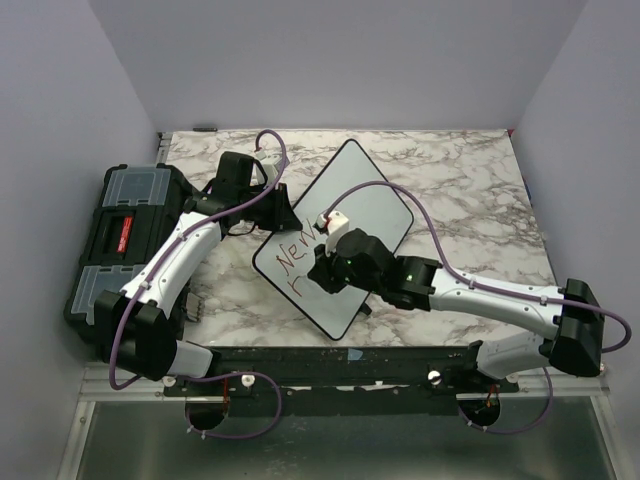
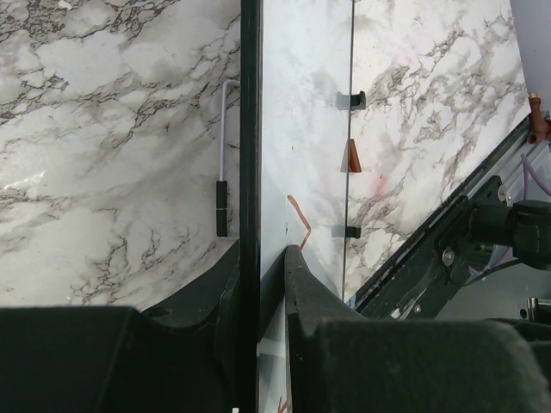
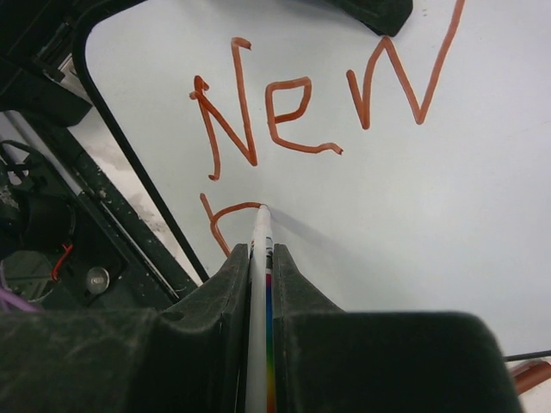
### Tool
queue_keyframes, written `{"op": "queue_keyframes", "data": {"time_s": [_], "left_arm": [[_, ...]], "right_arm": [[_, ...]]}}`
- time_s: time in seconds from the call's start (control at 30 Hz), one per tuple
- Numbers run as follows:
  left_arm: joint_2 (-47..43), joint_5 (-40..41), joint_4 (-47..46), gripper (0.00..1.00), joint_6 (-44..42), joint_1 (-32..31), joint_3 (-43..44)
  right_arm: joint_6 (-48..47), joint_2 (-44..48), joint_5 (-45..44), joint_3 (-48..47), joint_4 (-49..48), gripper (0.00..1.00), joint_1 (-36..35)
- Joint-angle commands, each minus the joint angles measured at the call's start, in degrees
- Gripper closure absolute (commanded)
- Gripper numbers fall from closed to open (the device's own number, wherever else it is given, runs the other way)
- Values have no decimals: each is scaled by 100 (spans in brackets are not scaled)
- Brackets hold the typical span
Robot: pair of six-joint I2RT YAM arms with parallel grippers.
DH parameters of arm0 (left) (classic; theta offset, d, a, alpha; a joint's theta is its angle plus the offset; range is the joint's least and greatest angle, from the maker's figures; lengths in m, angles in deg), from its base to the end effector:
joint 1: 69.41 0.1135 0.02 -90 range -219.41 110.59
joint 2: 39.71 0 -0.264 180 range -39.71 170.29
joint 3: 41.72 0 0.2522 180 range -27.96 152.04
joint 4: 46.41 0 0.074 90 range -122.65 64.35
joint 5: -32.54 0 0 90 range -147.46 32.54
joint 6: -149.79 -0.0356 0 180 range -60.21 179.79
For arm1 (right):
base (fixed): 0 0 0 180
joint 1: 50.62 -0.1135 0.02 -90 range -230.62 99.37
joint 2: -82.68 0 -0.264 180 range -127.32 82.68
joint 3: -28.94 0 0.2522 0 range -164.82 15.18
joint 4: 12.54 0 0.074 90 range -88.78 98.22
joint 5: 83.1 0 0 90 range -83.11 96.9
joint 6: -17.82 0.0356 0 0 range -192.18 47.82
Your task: Write a sentence on the whiteboard
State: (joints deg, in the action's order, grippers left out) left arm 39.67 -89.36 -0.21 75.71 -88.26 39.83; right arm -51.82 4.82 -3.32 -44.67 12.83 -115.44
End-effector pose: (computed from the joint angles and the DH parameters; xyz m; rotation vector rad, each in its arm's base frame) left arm 0.2762 -0.1142 0.3101 0.3478 2.3620 -0.9468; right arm 0.1379 0.2786 0.2990 -0.7122 2.0392 0.7073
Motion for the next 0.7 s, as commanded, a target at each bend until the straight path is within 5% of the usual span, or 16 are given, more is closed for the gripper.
{"op": "queue_keyframes", "data": {"time_s": [0.0,0.67], "left_arm": [[141,817,261,100,-757,-119,-86],[122,832,257,100,-757,-119,-83]], "right_arm": [[-54,29,-345,269,364,99,11],[-108,49,974,489,211,99,-19]]}}
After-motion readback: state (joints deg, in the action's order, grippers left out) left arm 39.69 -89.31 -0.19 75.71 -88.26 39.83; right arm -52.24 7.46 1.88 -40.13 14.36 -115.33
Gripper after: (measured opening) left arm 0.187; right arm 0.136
